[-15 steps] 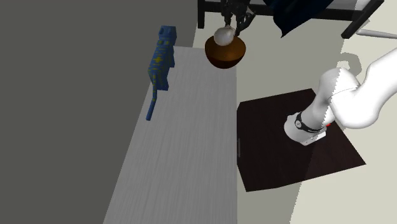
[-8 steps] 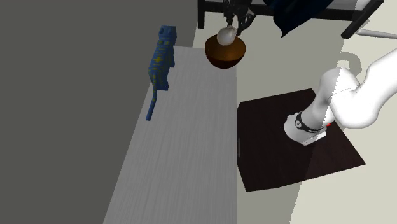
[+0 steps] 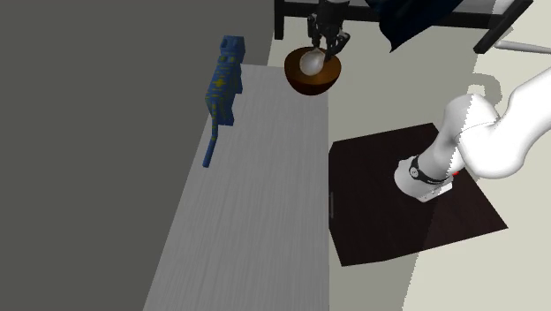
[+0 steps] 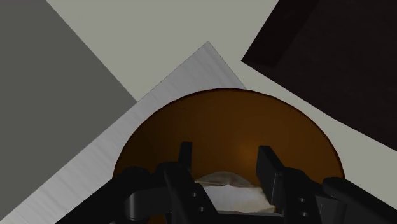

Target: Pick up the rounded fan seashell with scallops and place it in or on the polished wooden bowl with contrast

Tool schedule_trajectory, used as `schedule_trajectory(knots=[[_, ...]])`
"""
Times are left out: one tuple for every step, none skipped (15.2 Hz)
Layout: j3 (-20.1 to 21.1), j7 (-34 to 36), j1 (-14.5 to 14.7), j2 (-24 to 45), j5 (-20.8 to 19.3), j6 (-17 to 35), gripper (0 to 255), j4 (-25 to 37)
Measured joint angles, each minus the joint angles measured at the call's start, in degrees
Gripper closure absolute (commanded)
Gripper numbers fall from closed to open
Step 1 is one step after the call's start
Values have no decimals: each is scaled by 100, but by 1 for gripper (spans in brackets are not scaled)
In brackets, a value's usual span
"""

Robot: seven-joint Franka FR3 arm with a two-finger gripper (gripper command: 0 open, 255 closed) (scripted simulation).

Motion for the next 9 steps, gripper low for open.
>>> schedule_trajectory(knots=[[-3, 0, -4, -9, -7, 40, 255, -49], [-4, 3, -6, -17, -11, 63, 255, -78], [-2, 8, -6, -21, -13, 75, 255, -93], [-1, 10, -6, -24, -14, 81, 255, -101], [0, 12, -6, -26, -15, 83, 255, -105], [1, 13, -5, -27, -15, 85, 255, -107], [1, 13, -5, -27, -15, 85, 255, -108], [1, 13, -5, -27, -15, 85, 0, -108], [1, 13, -5, -27, -15, 85, 0, -108]])
